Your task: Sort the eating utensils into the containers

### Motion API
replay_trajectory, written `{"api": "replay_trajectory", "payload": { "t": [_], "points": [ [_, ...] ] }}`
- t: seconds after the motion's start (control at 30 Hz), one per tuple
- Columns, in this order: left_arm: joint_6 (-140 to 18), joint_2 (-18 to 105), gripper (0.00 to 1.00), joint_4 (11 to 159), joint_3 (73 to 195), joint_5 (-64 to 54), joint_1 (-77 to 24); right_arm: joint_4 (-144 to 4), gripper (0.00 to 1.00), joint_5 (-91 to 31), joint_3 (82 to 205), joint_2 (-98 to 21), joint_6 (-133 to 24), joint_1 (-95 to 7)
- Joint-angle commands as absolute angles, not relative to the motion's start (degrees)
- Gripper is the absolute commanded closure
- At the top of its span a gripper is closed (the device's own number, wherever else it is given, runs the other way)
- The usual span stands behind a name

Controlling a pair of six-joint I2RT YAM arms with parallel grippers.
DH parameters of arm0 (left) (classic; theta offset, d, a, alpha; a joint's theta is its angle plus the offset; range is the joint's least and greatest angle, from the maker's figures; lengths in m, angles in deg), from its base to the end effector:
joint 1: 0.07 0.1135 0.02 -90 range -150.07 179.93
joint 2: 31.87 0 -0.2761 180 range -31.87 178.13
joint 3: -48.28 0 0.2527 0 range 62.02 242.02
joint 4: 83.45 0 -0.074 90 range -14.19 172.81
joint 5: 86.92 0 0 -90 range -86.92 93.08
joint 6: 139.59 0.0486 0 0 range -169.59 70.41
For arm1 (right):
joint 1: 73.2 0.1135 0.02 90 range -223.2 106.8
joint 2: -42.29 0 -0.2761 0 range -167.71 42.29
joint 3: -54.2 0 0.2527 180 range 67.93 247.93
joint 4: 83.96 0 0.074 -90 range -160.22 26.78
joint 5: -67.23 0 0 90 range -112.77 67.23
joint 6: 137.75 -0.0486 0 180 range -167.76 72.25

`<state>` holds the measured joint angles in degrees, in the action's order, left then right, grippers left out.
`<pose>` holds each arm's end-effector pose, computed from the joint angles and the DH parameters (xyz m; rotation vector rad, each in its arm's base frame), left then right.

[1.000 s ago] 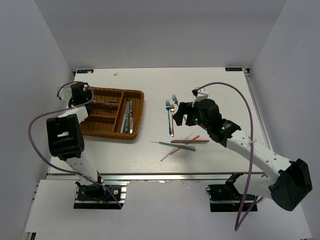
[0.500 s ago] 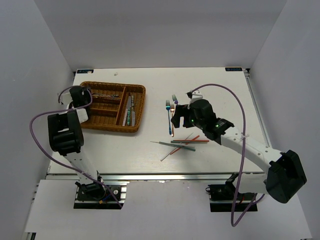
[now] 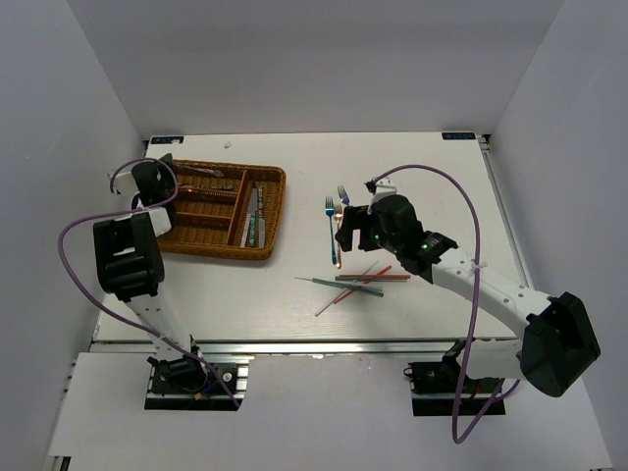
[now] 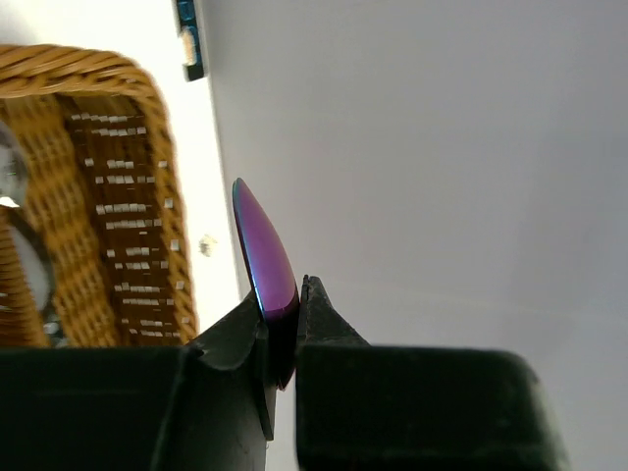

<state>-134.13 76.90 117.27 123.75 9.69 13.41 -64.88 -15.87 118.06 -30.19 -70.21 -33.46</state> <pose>0.4260 0.1079 0.2095 -1.4576 1.1528 -0.7773 0.2305 0.1841 0.2821 -0.2392 2.0823 0.5458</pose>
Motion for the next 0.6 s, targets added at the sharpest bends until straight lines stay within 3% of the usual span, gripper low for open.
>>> {"api": "replay_trajectory", "payload": {
  "t": [0.0, 0.13, 0.23, 0.4, 0.5, 0.53, 0.57],
  "points": [
    [-133.9, 78.6, 1.0, 119.7, 125.8, 9.8, 12.7, -67.5, 0.11, -15.9, 120.2, -30.6, -69.6, -33.7],
    [-133.5, 81.2, 0.97, 121.0, 126.9, 9.2, 12.2, -67.5, 0.11, -15.7, 120.3, -31.2, -69.5, -33.7],
    [-132.9, 82.5, 0.81, 121.0, 127.1, 9.0, 11.7, -67.8, 0.11, -15.9, 120.3, -31.6, -69.6, -33.7],
    [-133.8, 83.2, 0.38, 121.4, 126.0, 8.4, 10.8, -67.8, 0.11, -15.7, 120.8, -32.7, -69.5, -33.7],
    [-131.9, 83.1, 0.22, 117.5, 128.4, 8.2, 10.1, -67.8, 0.11, -15.7, 121.4, -33.4, -69.5, -33.7],
    [-131.6, 82.9, 0.02, 115.0, 129.7, 8.6, 10.0, -67.7, 0.11, -15.7, 121.8, -33.9, -69.6, -33.7],
    [-131.0, 83.0, 0.02, 114.6, 130.2, 8.4, 10.0, -67.7, 0.11, -15.6, 122.1, -34.2, -69.7, -33.7]
  ]
}}
